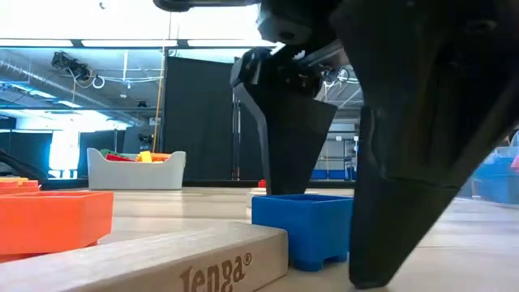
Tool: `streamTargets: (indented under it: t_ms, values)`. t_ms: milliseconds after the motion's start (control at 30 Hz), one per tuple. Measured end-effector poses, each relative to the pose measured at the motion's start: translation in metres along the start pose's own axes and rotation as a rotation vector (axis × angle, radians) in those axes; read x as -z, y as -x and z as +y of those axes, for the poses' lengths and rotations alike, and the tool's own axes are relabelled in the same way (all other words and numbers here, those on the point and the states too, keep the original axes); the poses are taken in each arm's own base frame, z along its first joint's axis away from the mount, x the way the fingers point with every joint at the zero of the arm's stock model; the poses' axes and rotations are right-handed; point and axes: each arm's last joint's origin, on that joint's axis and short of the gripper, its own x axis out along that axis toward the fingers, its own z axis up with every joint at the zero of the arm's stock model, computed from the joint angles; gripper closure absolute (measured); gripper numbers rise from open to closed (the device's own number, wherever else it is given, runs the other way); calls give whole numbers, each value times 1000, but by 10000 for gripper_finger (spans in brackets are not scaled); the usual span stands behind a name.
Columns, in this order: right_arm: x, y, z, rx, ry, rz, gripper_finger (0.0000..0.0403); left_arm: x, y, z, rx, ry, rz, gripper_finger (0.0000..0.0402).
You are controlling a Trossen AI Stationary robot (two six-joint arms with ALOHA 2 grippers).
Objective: Sort blocks by size
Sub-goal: Put the small blue game piece into the transparent bin
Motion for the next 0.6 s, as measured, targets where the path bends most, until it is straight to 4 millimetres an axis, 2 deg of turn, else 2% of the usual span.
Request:
streamTargets:
  t_ms: [133,233,333,500,600]
  values:
    - [-2,-3,-3,-4,3,-23,78,-1,0,0,-1,0,-20,214]
    - [-2,-3,-5,-13,21,-15,99,-1,0,0,-2,0,-28,214]
    - [-2,-3,-8,-20,30,-13,144,-1,0,0,-1,0,-28,214]
    - [-2,-4,-16,6,21,4,255,-1,0,0,2,1,-29,214]
    - [5,1,-21,24,3,83,250,-1,0,-1,11,2,-30,214]
